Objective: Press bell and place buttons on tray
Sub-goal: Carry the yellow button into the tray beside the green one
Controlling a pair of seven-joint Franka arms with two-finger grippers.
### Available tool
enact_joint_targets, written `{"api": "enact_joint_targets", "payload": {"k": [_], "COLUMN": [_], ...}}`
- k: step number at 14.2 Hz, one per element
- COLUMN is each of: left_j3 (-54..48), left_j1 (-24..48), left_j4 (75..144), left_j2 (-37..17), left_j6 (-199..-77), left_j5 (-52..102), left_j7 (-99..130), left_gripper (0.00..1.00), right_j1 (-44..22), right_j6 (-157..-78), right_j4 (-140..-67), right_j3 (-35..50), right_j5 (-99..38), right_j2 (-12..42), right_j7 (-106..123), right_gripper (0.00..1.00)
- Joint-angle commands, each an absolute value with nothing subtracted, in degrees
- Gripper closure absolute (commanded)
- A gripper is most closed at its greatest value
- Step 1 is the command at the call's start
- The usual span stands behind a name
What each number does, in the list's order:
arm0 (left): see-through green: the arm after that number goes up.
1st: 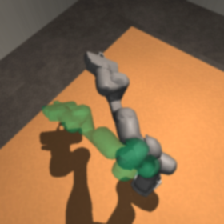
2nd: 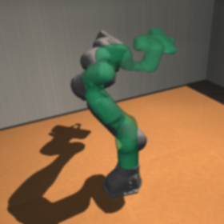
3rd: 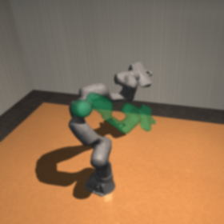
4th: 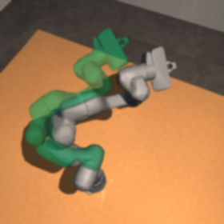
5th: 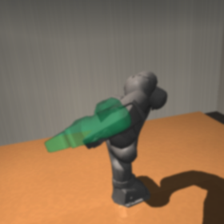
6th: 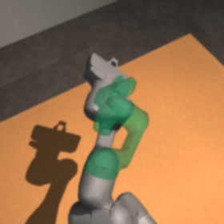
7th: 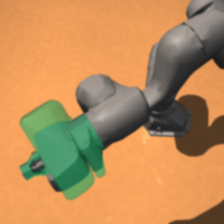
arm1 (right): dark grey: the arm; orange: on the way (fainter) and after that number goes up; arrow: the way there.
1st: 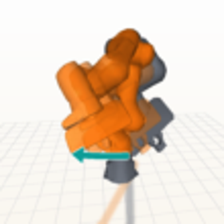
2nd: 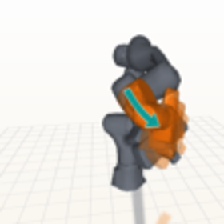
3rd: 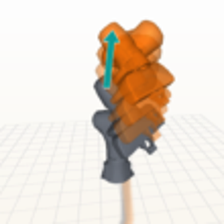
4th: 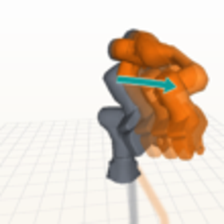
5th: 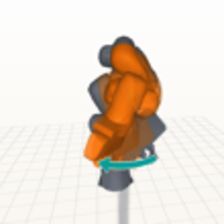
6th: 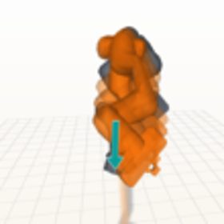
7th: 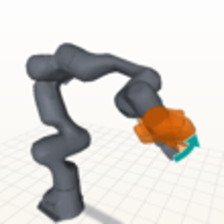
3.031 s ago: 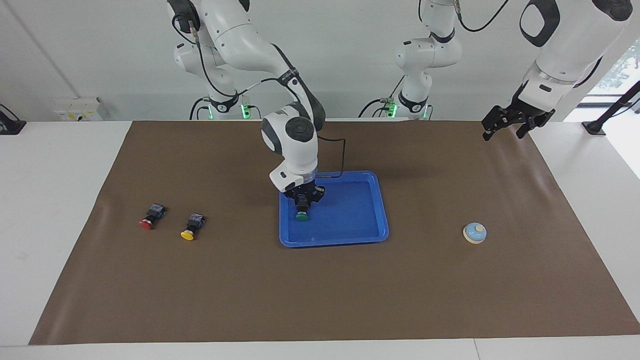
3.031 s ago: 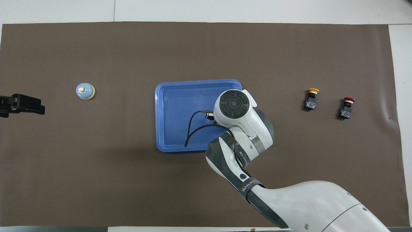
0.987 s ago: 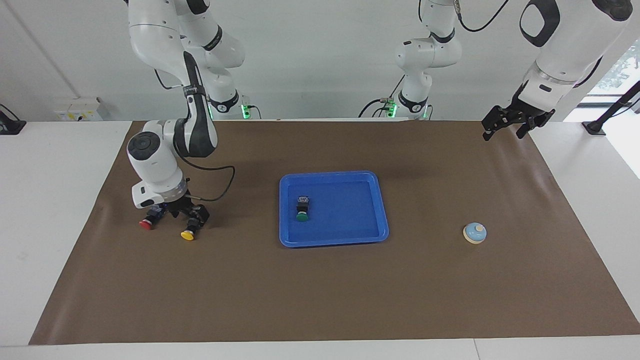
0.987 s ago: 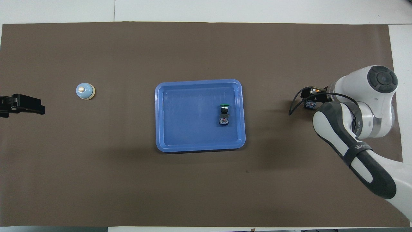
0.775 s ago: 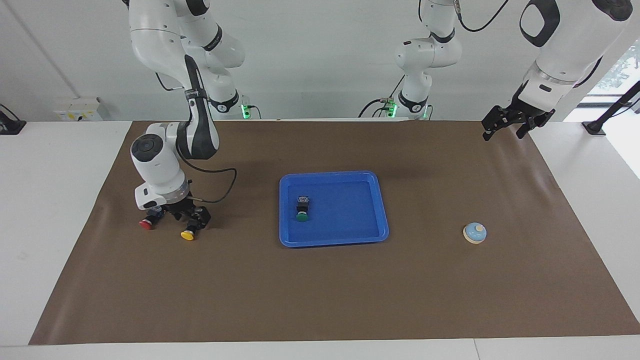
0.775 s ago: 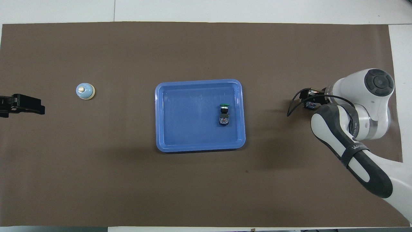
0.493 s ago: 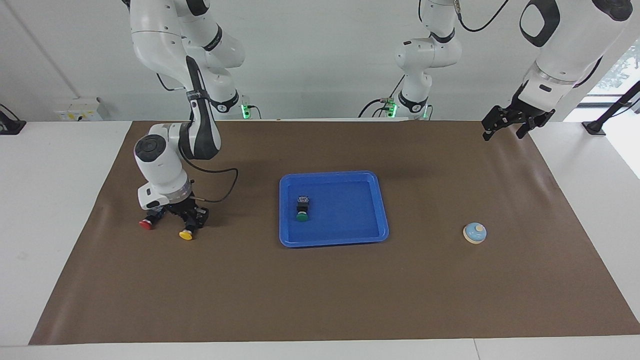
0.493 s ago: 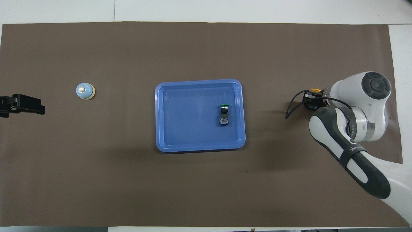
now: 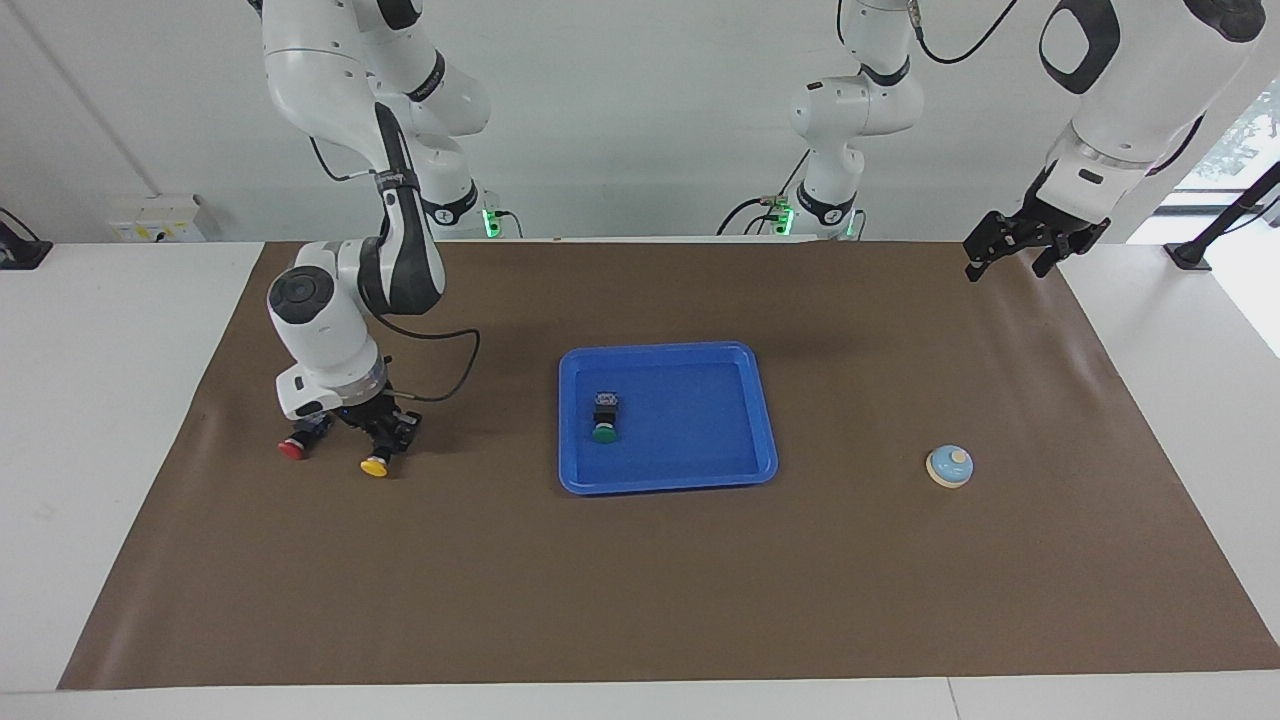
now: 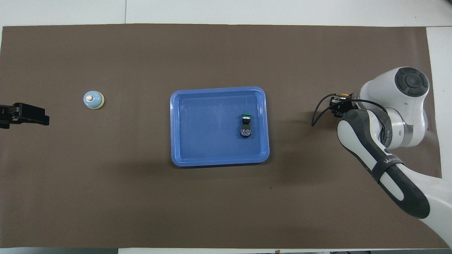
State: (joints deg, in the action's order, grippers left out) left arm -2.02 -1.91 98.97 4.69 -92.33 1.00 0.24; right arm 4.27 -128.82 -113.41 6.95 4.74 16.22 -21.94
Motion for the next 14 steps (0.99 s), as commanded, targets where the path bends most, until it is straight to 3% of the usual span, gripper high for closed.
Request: {"api": "enact_joint_targets", "payload": {"k": [1,5,10,14], "left_j3": [-1.93,-1.93,-1.93,-1.93], "left_j1": [-2.02,-2.02,-2.02,-2.02], "left_j4": [100.28,100.2,100.2,100.2], "left_j2": [5.98,5.98,5.98,5.98], "left_j6": [-92.46,-92.46,-92.46,-92.46], "left_j5": [1.67,1.58,1.67,1.67], "left_j7": [0.09,0.09,0.09,0.09], "left_gripper": [0.0,0.0,0.0,0.0], "right_j1": [-0.15,-9.73,-23.09,-30.93], "right_j6": [-120.27,-112.43,-112.85,-115.13], "right_j4": [-106.55,-99.85,-99.49,-96.07], "right_j3": [7.21,7.29,7.29,7.21], "right_j5": [5.27,4.14,0.89,0.53], "right_j2": [16.08,16.61,16.7,22.92], "right_j7": [-24.5,-32.76,-44.55,-50.71], "right_gripper": [1.0,1.0,1.0,1.0]}}
